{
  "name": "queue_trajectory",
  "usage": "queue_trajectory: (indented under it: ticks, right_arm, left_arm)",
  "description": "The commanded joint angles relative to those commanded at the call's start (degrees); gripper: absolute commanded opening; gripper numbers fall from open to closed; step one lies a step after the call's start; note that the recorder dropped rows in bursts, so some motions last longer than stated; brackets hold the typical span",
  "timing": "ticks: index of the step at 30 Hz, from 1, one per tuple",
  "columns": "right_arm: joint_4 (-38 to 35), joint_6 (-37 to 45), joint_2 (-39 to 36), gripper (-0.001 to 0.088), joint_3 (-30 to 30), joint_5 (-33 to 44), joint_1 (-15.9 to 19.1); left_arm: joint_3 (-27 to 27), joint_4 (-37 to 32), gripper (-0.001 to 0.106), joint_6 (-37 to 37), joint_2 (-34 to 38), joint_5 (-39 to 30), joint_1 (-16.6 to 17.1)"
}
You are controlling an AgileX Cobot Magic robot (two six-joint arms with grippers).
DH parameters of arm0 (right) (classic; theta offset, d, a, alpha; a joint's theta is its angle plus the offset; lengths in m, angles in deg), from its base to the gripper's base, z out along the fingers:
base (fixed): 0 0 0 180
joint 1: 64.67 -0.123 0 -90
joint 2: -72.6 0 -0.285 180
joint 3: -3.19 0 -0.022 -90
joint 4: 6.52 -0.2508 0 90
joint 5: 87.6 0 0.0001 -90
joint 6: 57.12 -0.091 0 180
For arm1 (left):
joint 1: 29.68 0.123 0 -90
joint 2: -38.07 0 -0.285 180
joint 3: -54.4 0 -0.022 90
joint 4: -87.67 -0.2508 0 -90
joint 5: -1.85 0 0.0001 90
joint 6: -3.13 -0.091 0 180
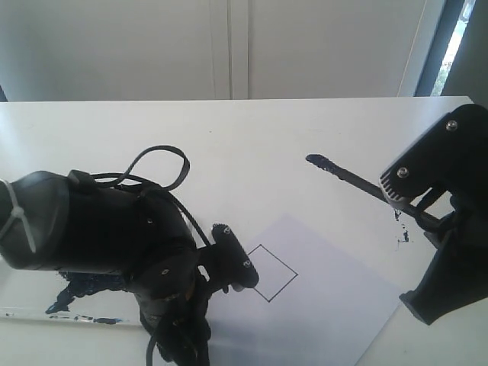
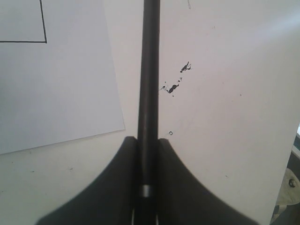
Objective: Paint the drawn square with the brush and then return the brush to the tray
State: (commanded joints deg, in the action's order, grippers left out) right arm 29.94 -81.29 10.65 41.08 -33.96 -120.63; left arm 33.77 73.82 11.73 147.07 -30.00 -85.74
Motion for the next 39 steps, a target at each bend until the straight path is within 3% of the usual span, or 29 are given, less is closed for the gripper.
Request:
queue_trajectory:
  ticks: [11, 15, 23, 39]
  right_arm:
    - [0.0, 0.0, 0.0, 0.0, 0.0, 0.0, 0.0]
    - [-0.11, 0.0, 0.0, 0.0, 0.0, 0.0, 0.0]
    - [-0.44, 0.0, 0.0, 0.0, 0.0, 0.0, 0.0]
    - [-0.67, 0.0, 0.0, 0.0, 0.0, -0.45, 0.0]
  left_arm:
    - [0.0, 7.75, 0.047, -7.54, -0.79, -0.47, 0.1]
    - [0.0, 7.9, 0.041, -7.53, -0.79, -0.6, 0.71]
    - [0.0, 9.3, 0.041, -7.56, -0.79, -2.39, 4.58]
    - [0.0, 12.91, 0.044, -9.09, 2.21, -2.51, 4.7]
